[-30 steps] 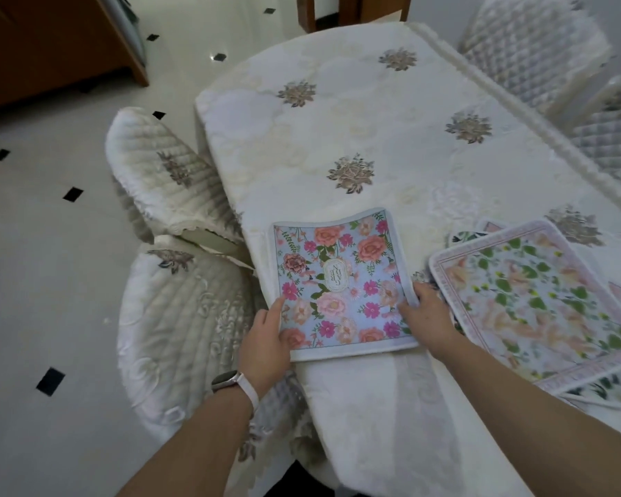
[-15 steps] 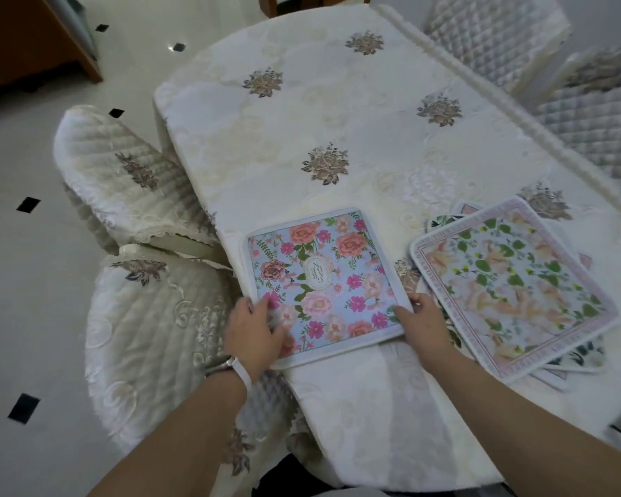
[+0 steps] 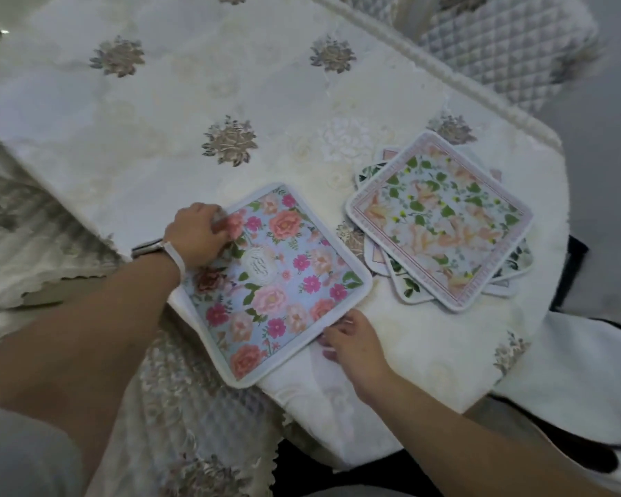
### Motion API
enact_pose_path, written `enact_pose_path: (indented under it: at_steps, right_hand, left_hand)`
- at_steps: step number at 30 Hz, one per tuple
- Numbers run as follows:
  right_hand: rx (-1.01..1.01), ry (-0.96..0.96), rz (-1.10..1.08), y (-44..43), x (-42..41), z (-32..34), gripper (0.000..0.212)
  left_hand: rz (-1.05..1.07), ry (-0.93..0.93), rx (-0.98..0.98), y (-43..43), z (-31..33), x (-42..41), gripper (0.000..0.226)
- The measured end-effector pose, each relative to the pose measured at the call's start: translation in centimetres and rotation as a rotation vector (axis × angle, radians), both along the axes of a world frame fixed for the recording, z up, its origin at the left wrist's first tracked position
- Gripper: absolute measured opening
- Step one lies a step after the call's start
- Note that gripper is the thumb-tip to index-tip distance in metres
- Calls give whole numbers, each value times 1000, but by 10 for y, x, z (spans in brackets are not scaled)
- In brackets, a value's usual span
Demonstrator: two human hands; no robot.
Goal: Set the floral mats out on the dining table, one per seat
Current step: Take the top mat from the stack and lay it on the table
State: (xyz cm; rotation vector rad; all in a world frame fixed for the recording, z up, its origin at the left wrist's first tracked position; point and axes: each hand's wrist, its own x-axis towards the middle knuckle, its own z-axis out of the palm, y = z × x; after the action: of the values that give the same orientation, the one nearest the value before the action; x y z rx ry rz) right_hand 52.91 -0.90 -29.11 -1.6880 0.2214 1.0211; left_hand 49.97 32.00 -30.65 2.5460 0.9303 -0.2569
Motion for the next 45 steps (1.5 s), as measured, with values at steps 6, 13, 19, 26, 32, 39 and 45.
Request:
enact_pose_path:
  at_steps: [6,13,19,26,32,39,45]
  right_hand:
    - [-11,-48,22,11,-25,-4,21]
    - [-90,-218,30,0,-7,-6,19]
    - [-167,-383,109,-2,35,2,15]
    - [-158,-501,356,24,83,-2,22]
    - [-143,-618,606,64,118,-3,23]
    - [-120,-670,807,100,142,-6,39]
    - [-103,-724,942,92,150,-10,54]
  left_hand:
    - [90,-54,-63,-17,-8,4,55]
    - [222,-182,-56,-51,-12,-36,53]
    - [458,-266,-108,-89,-15,-68,57]
    - [736,-282,-228,-134,-23,-95,65]
    - [1048,-402,-282,-190,-5,-99,69]
    - [1170,-468,-290,-217,-8,-103,50]
    - [1149,-553,-310,-214,-7,-122,20]
